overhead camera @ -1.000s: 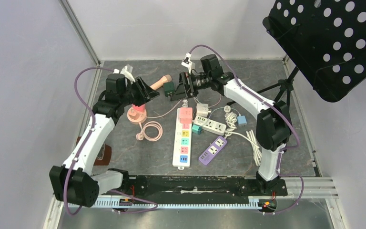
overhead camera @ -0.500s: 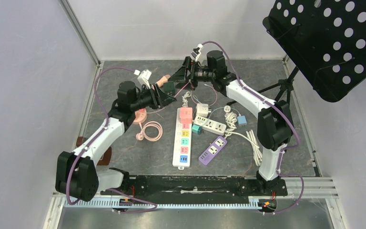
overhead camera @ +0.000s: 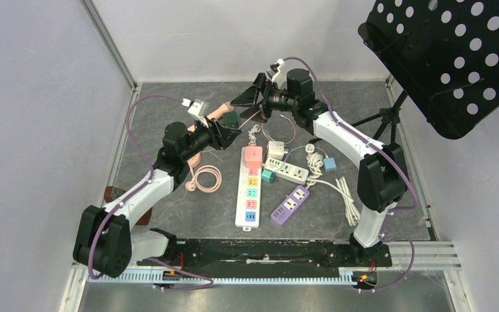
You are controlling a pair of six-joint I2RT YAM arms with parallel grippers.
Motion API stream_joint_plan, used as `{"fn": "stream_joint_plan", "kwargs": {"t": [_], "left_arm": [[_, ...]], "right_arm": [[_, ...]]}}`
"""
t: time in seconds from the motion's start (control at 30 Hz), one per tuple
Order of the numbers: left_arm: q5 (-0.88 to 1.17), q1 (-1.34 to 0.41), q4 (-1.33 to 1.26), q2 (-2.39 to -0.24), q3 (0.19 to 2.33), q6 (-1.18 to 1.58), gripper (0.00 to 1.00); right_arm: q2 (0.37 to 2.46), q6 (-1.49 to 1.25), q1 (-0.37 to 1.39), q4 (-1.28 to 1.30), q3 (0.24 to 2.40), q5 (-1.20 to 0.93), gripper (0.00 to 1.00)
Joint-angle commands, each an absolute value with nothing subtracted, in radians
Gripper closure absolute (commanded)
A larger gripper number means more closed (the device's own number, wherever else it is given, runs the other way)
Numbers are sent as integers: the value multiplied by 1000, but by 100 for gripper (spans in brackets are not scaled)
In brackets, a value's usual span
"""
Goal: Insert the plug
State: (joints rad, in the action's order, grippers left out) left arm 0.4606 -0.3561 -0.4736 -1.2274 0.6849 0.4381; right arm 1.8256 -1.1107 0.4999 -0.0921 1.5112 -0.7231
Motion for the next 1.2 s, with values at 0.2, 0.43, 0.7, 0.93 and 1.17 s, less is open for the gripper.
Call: {"fn": "stream_joint_plan", "kwargs": {"t": [0.2,0.43,0.7,0.93,1.17], "left_arm": [[439,-381,-573,-1313,722,318,47],[443,-385,-614,-1342,715,288,58],[365,-384,-629,-1377,776,294,98],[266,-382,-551,-1421,892,337,98],[177,-383,-391,-1603,1027,366,98]], "right_arm": [[1748,-1092,500,-19,1473,-676,18],[1732,-1092,502,-13,1456,-672,19],[1708,-1020,501,47,1416,-694,19],[1646,-917,503,56,1304,-728,9],[1598,-916,510,-114,1285,-838,8]]}}
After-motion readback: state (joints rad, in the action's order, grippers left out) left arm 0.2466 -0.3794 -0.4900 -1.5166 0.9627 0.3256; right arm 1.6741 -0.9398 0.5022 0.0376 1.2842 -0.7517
